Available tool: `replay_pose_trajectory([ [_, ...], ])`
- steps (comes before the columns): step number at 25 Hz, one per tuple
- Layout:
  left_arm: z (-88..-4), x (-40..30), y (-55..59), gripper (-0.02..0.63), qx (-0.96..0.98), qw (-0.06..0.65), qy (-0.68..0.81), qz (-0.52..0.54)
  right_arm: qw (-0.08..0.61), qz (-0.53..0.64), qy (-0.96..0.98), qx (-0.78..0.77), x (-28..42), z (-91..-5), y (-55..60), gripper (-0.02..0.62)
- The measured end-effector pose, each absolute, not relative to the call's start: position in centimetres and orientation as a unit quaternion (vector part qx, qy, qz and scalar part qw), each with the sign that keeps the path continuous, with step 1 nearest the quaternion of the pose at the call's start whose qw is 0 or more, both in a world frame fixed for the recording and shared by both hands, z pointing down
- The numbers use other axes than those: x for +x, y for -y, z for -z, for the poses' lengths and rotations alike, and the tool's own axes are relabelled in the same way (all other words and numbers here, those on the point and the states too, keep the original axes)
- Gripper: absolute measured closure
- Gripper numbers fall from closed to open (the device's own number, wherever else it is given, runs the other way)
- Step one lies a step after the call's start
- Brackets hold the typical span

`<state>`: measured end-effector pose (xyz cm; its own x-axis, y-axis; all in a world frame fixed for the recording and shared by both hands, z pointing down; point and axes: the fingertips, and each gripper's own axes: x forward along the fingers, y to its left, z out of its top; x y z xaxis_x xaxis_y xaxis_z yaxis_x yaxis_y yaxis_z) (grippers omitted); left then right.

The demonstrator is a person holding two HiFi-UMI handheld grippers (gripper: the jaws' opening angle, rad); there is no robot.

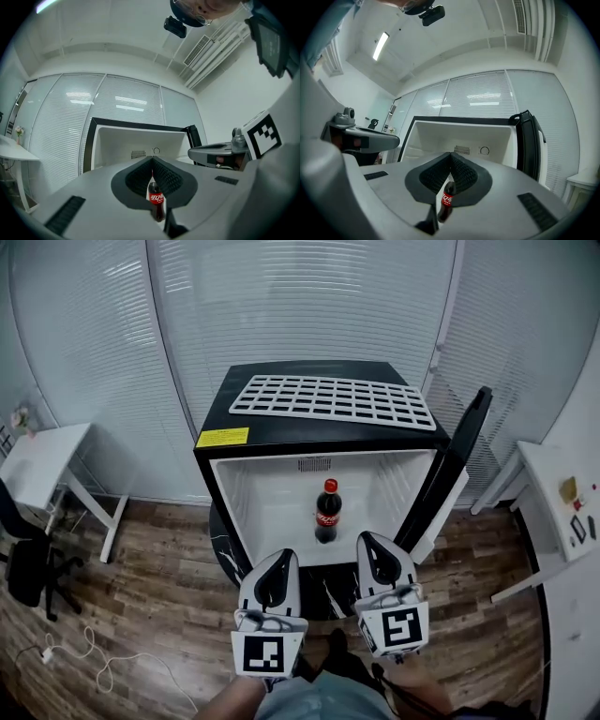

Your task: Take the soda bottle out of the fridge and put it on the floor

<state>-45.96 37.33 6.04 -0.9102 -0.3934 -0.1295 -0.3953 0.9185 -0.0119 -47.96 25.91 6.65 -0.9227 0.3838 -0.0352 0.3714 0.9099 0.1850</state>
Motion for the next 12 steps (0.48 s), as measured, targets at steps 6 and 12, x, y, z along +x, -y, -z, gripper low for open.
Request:
replay_pose_trajectory([
  [6,-6.8,-48.1,-36.4,0.589,-0.199,0.053,-0.979,0.007,0.033,-0.081,-0.975,0.204,-50.3,-7.3,-25.5,0.581],
  [12,-7.5,-51.5,-35.7,0.589,-0.187,0.040,-0.981,0.014,0.033,-0.073,-0.972,0.222,-54.1,-7.9,-25.3,0.580],
])
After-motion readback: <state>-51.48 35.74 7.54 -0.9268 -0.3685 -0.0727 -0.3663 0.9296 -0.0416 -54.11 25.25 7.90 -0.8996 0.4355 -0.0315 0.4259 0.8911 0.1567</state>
